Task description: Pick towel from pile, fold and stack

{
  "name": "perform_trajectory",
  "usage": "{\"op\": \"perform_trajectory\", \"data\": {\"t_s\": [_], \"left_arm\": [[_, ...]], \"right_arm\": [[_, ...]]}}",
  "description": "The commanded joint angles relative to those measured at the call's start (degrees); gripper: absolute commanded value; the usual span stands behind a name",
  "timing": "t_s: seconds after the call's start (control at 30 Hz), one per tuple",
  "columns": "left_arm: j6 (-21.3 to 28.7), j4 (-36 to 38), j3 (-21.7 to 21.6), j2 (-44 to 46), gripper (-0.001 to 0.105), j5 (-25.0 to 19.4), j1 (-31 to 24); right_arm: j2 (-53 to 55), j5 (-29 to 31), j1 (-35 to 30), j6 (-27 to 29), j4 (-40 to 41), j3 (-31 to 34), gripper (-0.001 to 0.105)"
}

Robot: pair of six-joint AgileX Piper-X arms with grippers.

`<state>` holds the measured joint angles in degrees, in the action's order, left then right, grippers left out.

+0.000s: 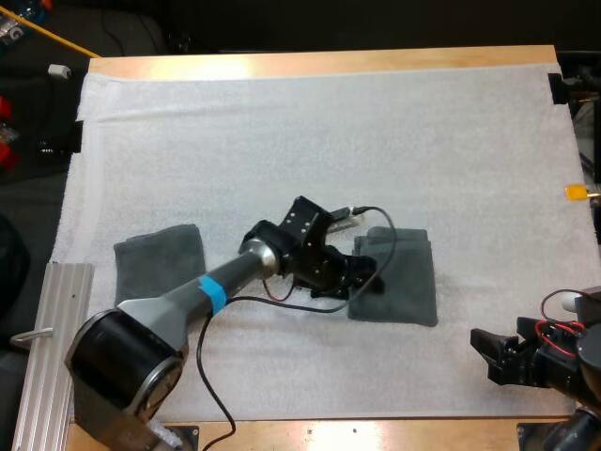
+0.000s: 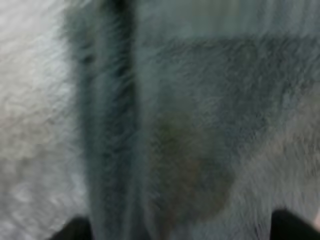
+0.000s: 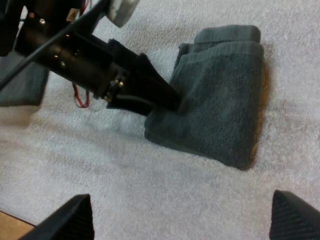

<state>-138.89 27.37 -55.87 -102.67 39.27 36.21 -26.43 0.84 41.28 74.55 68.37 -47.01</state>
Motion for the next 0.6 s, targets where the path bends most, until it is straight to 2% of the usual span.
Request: {"op": "perform_trajectory", "data": {"t_s": [0.0, 0.23, 0.33, 0.43, 0.5, 0.57], "left_arm": [[-0.2, 1.2, -0.6, -0.8, 0.069, -0.5, 1.4], [-1.0, 1.1, -4.2, -1.9, 0.069, -0.2, 4.5], [-1.0, 1.1, -5.2, -1.9, 0.062, 0.3, 4.5], [-1.0, 1.2, -5.4, -1.7, 0.037, 0.3, 4.5], [-0.7, 2.0, -5.4, -1.7, 0.013, -0.1, 4.5], [0.7, 2.9, -5.4, -1.4, 0.000, -0.8, 4.5]], "right_arm": [[0.2, -0.2, 0.2, 0.2, 0.1, -0.1, 0.070], [0.2, -0.2, 0.2, 0.2, 0.1, -0.1, 0.070], [0.2, -0.2, 0.2, 0.2, 0.1, -0.1, 0.070], [0.2, -0.2, 0.2, 0.2, 0.1, -0.1, 0.070], [0.2, -0.2, 0.2, 0.2, 0.1, -0.1, 0.070], [0.2, -0.2, 0.2, 0.2, 0.1, -0.1, 0.070]]}}
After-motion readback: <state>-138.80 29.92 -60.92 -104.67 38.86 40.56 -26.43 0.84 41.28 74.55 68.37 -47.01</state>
